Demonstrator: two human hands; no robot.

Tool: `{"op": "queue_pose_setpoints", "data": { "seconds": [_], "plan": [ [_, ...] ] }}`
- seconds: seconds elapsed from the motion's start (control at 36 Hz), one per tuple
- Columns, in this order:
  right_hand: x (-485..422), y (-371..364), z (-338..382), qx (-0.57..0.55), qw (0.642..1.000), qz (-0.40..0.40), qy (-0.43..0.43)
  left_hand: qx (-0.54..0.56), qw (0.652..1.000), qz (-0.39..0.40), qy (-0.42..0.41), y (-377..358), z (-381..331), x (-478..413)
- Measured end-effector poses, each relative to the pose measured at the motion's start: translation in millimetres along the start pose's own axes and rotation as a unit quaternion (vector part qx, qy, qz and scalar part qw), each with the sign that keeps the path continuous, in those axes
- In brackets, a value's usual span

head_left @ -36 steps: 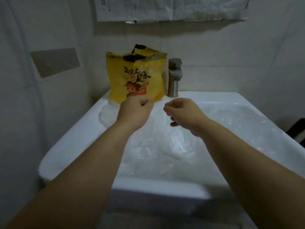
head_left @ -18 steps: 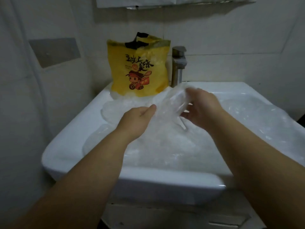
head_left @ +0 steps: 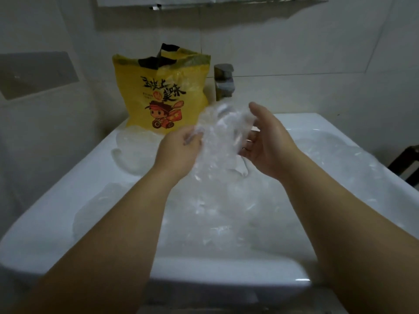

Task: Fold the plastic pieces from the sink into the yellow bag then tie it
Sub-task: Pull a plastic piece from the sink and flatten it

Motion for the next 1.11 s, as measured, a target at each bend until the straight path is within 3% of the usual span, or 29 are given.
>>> {"op": "queue_pose_setpoints", "data": {
  "seconds": [0.08, 0.19, 0.28, 0.33, 0.39, 0.47, 0.53, 0.64, 0.83, 1.0, 1.11],
  "plan": [
    [-5, 1, -6, 0.181, 0.981, -0.063, 0.015, -0.022, 0.997, -0.076, 0.007, 23, 7, -1],
    [-1, 10, -5, 0.365, 0.910, -0.185, 0.067, -0.189, 0.966, -0.172, 0.027, 57, 7, 9],
    [2, 19, -1, 0.307, 0.923, -0.222, 0.065, -0.305, 0.942, -0.125, 0.056, 62, 3, 16],
    [3, 17, -3, 0.216, 0.957, -0.188, 0.037, -0.368, 0.927, -0.032, 0.059, 50, 2, 18],
    [6, 11, -6, 0.118, 0.984, -0.130, 0.008, -0.386, 0.922, 0.024, 0.007, 33, -7, 19],
    [8, 6, -11, 0.057, 0.995, -0.074, -0.019, -0.281, 0.950, 0.018, -0.138, 14, -30, 20],
    [10, 2, -13, 0.060, 0.997, -0.039, -0.025, -0.129, 0.980, 0.010, -0.149, 7, -40, 23],
    [16, -12, -13, 0.057, 0.997, 0.046, -0.020, 0.097, 0.994, 0.044, -0.025, -8, -28, 22],
    [24, -24, -11, 0.069, 0.986, 0.148, -0.016, 0.238, 0.964, 0.039, 0.113, -10, 0, 19],
    [24, -24, -9, 0.091, 0.988, 0.120, 0.020, 0.246, 0.960, 0.074, 0.112, -14, -4, 23],
    [20, -8, -5, 0.140, 0.988, -0.010, 0.068, 0.255, 0.960, 0.049, 0.103, -7, -11, 23]
  ]
}}
Point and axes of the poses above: each hand's wrist, its own x-axis away from the middle knuckle, its own y-axis out of the back of the hand, z = x × y, the point moved 7 cm from there along -x, towards the middle knuckle, and after that the axes turned 15 degrees about -y, right-handed, at the moved point
